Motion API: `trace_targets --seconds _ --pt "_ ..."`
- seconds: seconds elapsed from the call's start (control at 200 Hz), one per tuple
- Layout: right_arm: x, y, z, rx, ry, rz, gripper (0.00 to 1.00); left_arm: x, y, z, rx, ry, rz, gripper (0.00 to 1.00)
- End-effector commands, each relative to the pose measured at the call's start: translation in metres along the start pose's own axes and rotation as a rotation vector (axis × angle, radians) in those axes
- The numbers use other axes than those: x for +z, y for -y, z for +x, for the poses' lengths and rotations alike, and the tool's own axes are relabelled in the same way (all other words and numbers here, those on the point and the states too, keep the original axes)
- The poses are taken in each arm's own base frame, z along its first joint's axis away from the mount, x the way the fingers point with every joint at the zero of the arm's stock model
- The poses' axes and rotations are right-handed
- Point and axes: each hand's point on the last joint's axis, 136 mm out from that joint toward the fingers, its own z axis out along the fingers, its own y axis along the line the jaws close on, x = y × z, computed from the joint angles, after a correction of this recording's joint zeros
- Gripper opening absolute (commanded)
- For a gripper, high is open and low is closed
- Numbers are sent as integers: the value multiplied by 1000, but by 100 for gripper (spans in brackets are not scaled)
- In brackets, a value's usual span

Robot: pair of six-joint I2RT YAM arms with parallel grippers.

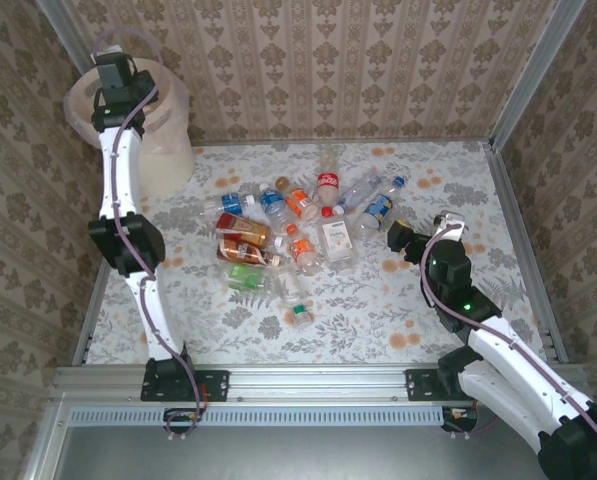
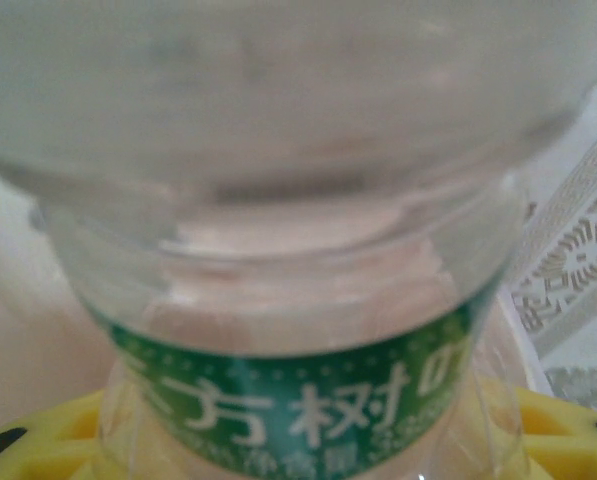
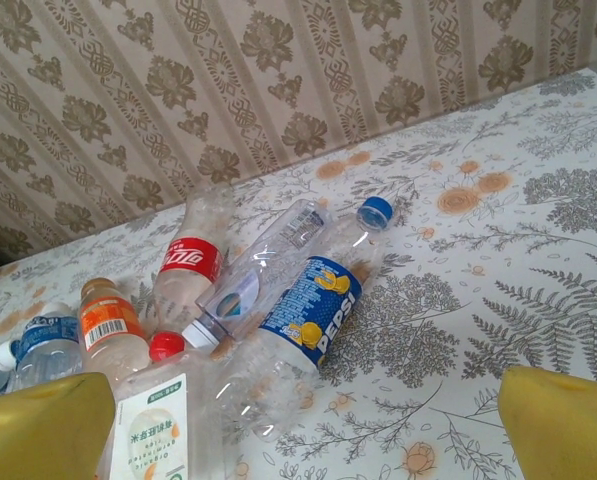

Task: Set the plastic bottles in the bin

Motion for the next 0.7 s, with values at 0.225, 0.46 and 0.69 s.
trace_targets --seconds 0.225,0.46,0.69 --pt "3 14 9 31 0 55 100 -39 16 4 -139 -118 97 47" --pt "4 16 12 34 -7 58 100 -65 30 15 -197 -178 174 48" --pt "4 16 15 39 -17 60 100 -75 54 33 -210 -222 248 51"
